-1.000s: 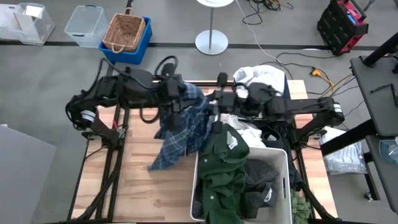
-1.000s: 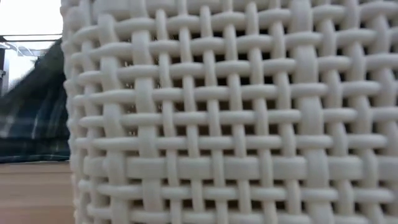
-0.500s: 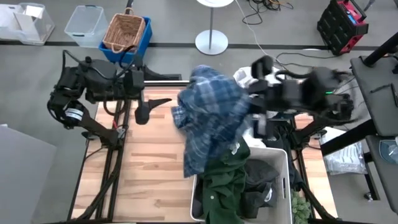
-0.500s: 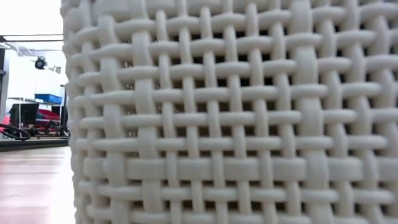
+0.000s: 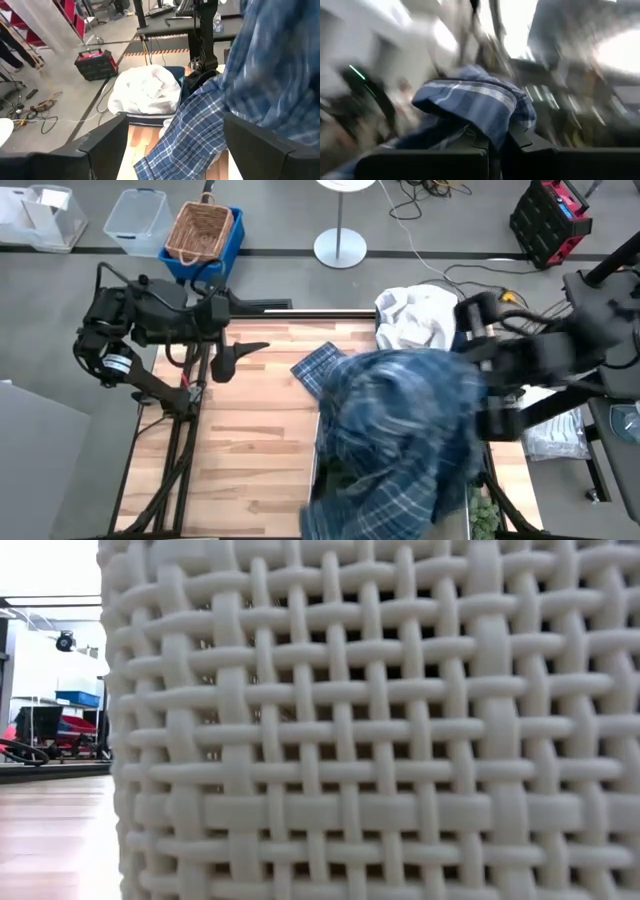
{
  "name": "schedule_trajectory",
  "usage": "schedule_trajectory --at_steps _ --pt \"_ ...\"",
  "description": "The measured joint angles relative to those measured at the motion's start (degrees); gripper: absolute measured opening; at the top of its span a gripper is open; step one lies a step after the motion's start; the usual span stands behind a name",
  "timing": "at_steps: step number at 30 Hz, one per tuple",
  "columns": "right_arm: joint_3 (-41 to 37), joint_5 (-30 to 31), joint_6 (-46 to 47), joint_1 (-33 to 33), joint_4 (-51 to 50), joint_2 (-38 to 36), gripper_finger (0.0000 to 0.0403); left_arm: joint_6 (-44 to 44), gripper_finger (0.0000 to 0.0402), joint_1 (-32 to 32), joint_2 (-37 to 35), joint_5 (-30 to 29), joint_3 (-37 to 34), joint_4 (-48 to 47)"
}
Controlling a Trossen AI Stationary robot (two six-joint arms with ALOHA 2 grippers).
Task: Sort clothes
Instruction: Put the blue sleeve shirt into the white bin
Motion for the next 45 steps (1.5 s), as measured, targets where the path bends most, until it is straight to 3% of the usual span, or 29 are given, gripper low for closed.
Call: schedule_trajectory --at_steps 2,4,7,10,14,20,28,32,38,45 --pt "-0.61 8.04 3.64 0.02 -7.94 0.46 0.0009 -0.15 0.0299 0.0 0.19 -0.02 0.0 -0.72" --pt "-2.11 12.2 8.4 -0.49 -17.03 1.38 0.0009 -0.16 0.0299 0.0 0.44 -0.02 -0.34 -0.98" --pt "-6.04 13.59 17.14 -1.12 -28.62 3.58 0.0009 -0.3 0.0299 0.0 1.06 0.0 -1.09 -1.37" --pt "-12.69 13.43 25.56 -1.12 -33.9 5.28 0.0009 -0.32 0.0299 0.0 1.36 0.0 -1.76 -1.37" --pt "-23.37 12.37 35.8 -1.07 -34.25 7.18 0.0009 -0.92 0.0299 0.0 1.72 0.0 -3.09 -1.25" --pt "-37.88 2.54 50.03 -0.41 -31.56 9.92 0.0009 -2.9 0.0299 0.0 1.66 0.0 -7.33 -1.31" --pt "-49.92 -10.46 60.29 0.8 -20.71 10.57 0.0009 -3.72 0.0299 0.0 1.65 0.03 -13.19 -0.96" --pt "-52.75 -16.23 63.79 1.44 -20.63 10.27 0.0009 -4.54 0.0299 0.0 1.65 0.02 -15.25 -0.83" --pt "-54.43 -16.37 66.29 1.27 -21.53 12.68 0.0009 -4.76 0.0299 -0.07 1.59 0.04 -18.63 -0.82" --pt "-54.28 -13.92 59.39 -1.2 -19.59 20.25 0.0009 -4.74 0.0299 -0.11 1.59 0.05 -22.18 1.45"
